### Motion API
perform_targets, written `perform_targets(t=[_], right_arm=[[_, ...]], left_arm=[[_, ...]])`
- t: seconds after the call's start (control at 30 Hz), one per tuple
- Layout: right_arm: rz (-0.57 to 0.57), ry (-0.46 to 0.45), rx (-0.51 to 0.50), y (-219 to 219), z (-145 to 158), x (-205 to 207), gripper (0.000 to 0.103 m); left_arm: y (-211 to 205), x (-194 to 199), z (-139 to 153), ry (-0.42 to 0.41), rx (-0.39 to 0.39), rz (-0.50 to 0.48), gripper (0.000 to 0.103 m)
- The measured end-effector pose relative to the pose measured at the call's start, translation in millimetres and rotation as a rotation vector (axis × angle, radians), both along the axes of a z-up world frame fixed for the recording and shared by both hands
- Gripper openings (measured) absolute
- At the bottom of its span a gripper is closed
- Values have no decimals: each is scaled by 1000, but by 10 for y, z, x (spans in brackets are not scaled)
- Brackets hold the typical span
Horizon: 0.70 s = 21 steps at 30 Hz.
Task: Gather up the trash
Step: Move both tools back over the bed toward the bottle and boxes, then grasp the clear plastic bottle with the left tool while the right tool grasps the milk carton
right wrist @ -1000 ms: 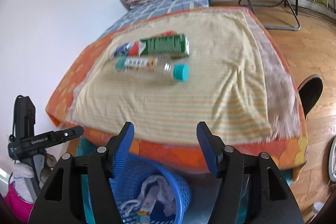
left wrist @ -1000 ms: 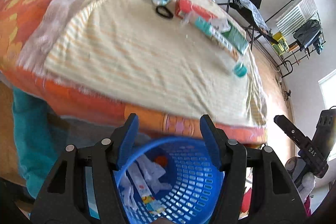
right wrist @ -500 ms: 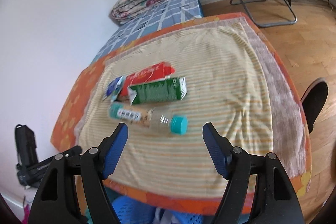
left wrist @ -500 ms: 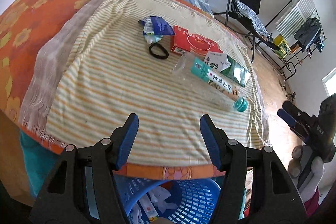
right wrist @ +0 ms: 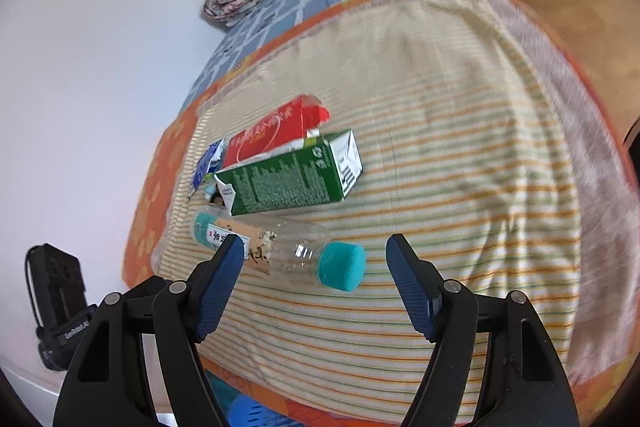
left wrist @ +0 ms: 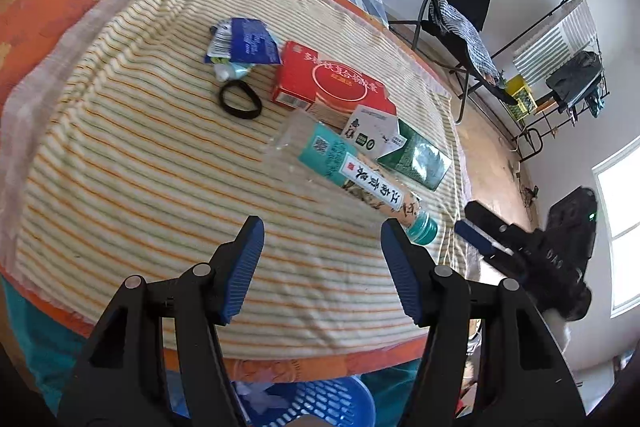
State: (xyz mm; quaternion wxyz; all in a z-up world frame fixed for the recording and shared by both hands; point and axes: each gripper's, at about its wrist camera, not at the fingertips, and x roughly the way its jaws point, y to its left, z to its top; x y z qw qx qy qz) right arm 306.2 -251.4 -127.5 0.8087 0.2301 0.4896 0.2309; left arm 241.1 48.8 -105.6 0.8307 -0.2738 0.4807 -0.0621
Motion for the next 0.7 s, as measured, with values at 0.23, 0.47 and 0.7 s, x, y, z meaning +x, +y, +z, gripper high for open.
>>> perform_targets(t=[0.23, 0.47, 0.7], right_arm=[[19, 41, 82, 94, -145, -16, 74], [77, 31, 80, 273, -91, -68, 75], [182, 47, 130, 514, -51, -281, 75]], left_arm=[[3, 122, -109, 25, -41, 37, 62], [79, 177, -183, 42, -49, 82, 62], [152, 227, -167, 35, -36, 118, 62]])
